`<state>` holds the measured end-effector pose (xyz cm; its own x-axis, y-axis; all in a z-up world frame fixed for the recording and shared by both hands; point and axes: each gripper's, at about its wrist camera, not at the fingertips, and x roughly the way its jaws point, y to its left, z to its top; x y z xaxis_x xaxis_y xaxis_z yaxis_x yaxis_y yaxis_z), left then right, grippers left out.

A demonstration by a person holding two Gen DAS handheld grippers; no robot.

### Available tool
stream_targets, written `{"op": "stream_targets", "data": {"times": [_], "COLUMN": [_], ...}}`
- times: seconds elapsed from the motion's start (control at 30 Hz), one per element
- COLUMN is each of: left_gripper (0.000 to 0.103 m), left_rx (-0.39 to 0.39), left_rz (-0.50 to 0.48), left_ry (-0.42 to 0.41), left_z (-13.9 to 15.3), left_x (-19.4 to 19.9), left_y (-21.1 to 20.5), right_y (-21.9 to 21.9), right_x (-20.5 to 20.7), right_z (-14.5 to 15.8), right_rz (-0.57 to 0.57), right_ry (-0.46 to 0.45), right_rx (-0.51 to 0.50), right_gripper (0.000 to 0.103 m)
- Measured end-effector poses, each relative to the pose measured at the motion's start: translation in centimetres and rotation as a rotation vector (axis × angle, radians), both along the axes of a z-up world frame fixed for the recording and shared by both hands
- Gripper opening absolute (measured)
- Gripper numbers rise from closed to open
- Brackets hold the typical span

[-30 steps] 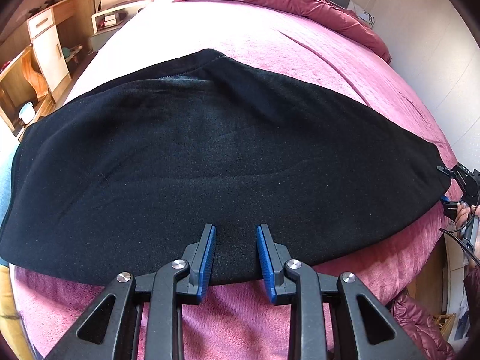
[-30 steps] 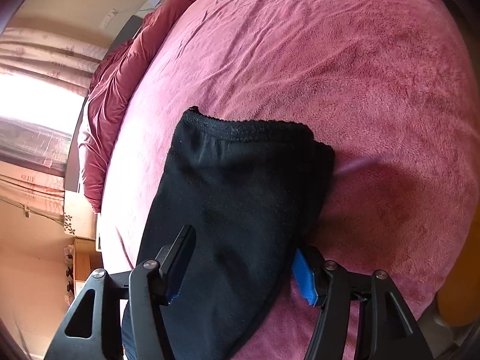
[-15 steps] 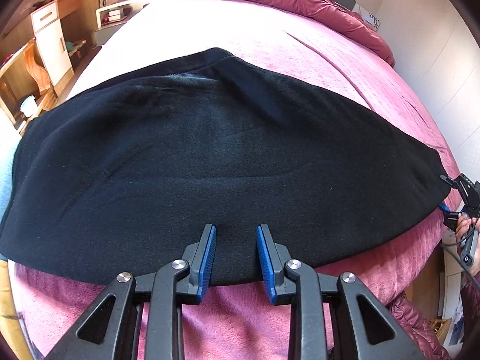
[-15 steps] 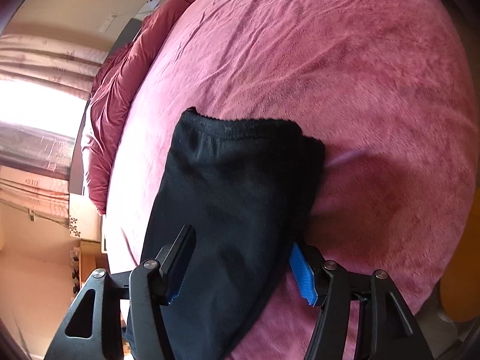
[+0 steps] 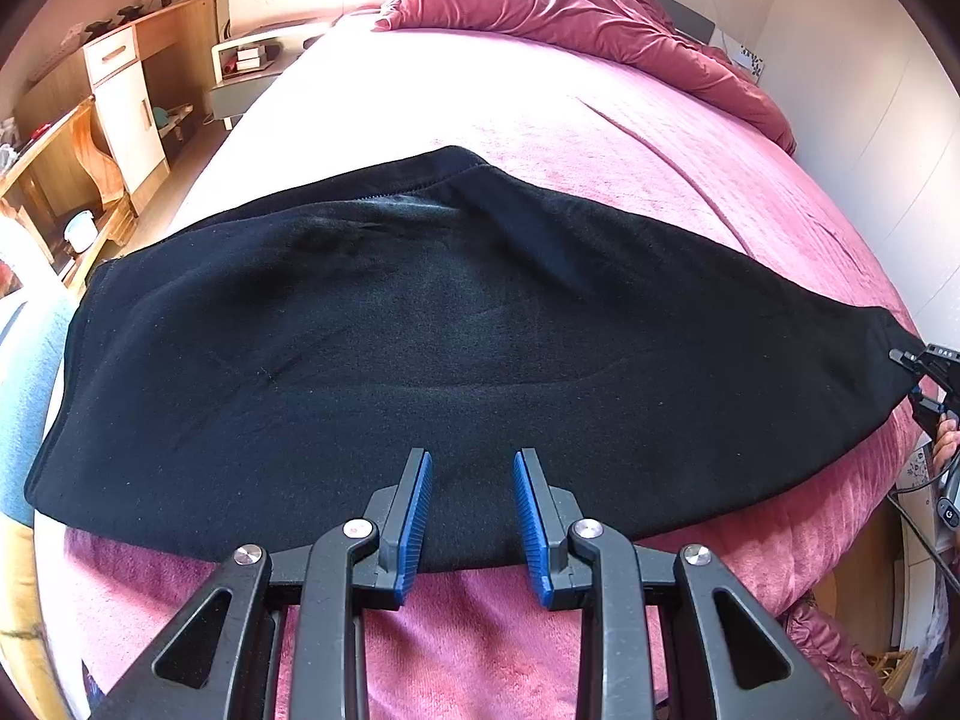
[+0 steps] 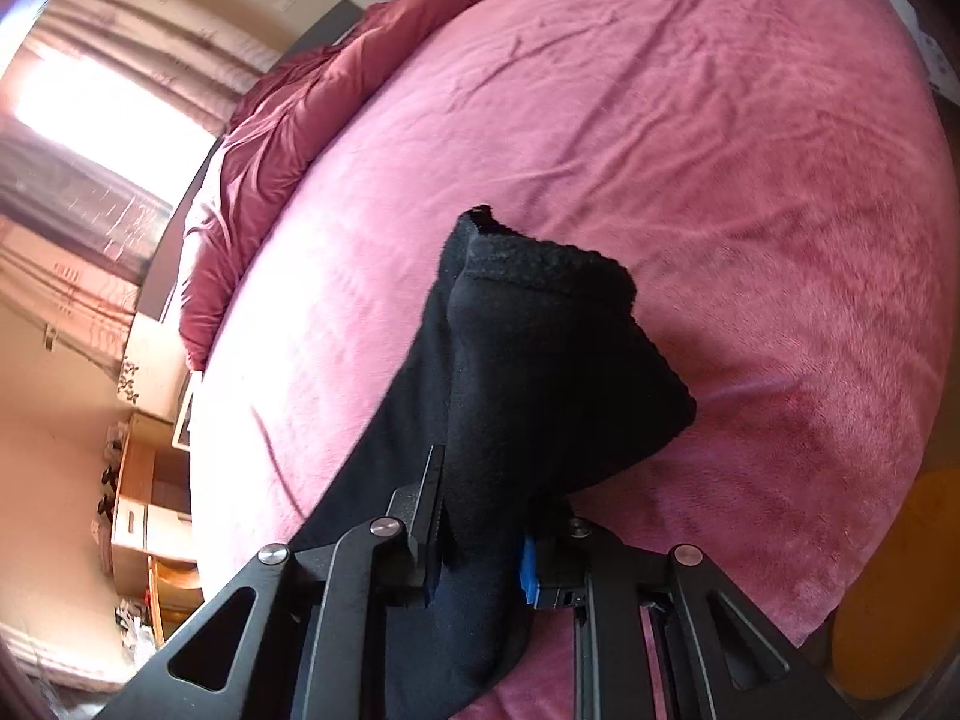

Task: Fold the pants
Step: 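Fold the held leg end over onto the pants with the right gripper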

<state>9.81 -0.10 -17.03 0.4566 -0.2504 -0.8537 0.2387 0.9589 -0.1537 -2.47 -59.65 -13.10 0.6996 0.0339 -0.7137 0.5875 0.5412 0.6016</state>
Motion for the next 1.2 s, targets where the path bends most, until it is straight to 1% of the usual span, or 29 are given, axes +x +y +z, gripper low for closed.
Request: {"op": "stream_targets", "data": {"times": [0.2,0.3,0.63,0.8,0.87,1.1,1.2], "left_gripper": [0.029,0.029,0.029,0.029,0.029,0.029,0.029], "left_rx": [-0.02,-0.03,-0.069,-0.114,-0.146,-0.258,-0.303], "left_rz": [-0.002,0.001,0.014,0.015,0.021,0.025,0.022], "left_ry": [-0.019,-0.023,-0.014,0.01,0.027,0.086,0.104], "left_z": [1.1,1.4,1.6,1.3,1.2,1.1,1.2], "left_x": [-0.7,-0.9,-1.0,-0.6,-0.4,0.8,1.3], "left_y": [0.4,0.6,1.2,1.5,1.8,2.6,2.6], "right_y": [2.8,4.5,11.8,16.5,18.6,25.9,28.7], "right_x": [1.0,1.9,5.0,6.2,6.9,9.1,9.4], "right_z": [2.6,3.7,5.9,5.8,5.4,2.8,1.6], "right_rz": [0.089,0.14,0.311,0.435,0.483,0.66,0.728], "right_ry": [-0.022,-0.018,-0.001,0.023,0.038,0.094,0.106], "right_rx": [-0.064,-0.097,-0.198,-0.242,-0.261,-0.307,-0.306], "right_gripper": [0.019,0.019,0.019,0.019,0.019,0.019,0.019]}}
